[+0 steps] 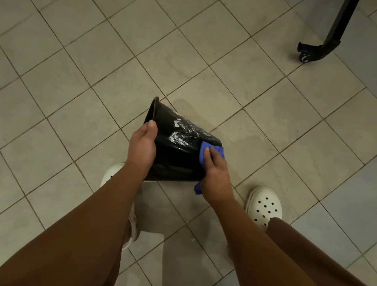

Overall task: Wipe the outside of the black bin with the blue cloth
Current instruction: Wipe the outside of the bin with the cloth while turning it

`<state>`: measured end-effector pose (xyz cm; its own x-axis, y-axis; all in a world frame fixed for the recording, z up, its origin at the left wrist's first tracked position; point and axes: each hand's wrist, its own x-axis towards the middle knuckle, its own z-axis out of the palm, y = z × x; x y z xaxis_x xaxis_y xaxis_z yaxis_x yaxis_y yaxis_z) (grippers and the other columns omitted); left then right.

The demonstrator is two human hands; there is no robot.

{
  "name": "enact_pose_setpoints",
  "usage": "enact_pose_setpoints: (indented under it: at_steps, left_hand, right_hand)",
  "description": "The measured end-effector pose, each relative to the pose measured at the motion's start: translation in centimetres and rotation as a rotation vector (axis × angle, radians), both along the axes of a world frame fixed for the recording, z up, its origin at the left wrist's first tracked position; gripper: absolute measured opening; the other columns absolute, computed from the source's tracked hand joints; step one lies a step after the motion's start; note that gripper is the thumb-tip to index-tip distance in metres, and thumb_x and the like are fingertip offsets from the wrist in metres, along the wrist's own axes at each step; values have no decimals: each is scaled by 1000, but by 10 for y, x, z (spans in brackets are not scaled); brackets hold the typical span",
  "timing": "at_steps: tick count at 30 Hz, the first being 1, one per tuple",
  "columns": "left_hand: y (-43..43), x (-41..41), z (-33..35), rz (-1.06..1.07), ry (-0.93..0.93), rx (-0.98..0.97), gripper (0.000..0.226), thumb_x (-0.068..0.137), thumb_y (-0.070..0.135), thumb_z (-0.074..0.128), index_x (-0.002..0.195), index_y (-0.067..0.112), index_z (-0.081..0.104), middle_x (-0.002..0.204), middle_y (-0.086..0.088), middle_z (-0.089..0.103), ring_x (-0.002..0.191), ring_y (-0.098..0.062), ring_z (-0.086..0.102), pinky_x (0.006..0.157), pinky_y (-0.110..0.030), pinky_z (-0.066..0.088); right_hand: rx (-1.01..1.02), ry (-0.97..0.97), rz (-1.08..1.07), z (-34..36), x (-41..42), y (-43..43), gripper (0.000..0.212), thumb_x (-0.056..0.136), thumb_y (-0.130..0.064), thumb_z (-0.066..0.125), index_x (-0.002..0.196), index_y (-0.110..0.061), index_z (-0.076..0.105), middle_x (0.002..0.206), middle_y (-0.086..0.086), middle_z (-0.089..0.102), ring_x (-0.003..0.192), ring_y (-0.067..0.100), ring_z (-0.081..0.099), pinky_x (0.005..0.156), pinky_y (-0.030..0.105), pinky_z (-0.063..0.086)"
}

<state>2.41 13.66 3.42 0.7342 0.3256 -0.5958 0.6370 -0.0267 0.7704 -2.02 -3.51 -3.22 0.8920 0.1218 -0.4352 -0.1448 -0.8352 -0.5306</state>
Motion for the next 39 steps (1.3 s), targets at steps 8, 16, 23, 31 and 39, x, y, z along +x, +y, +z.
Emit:
enact_pose_setpoints:
  at_steps: [8,16,23,31,39]
  left_hand:
    - [10,9,1,-76,78,39,34,103,26,37,116,7,61,108,-12,64,102,-29,60,85,-37,47]
    - [2,15,0,-61,106,101,34,99,19,33,115,7,60,99,-10,62,96,-28,58,85,-39,46]
    - [-2,15,-2,-125,67,146,37,104,25,32,120,6,59,110,-14,62,105,-29,58,97,-44,46]
    - [0,10,-3,-144,37,177,39,105,29,33,125,4,57,117,-16,63,113,-32,58,103,-45,45]
    - [-2,11,-6,-178,20,245,38,105,32,33,110,7,60,97,-7,60,101,-29,59,96,-44,46]
  right_hand:
    - [-33,1,-34,-5,-12,-5,74,79,10,56,146,0,24,151,19,21,138,35,26,115,37,26]
    - [88,-167,77,-8,-6,5,76,73,11,62,142,-2,34,148,21,32,137,38,29,114,46,26]
    - [48,-1,-145,1,-4,6,61,86,6,46,143,-5,27,144,19,26,132,31,25,109,37,25]
    - [68,-126,55,-15,5,-3,77,75,10,64,144,-2,31,150,18,29,138,36,27,116,43,23]
    - [42,-138,63,-13,-19,7,72,65,13,68,133,7,44,134,32,43,123,49,43,99,57,42]
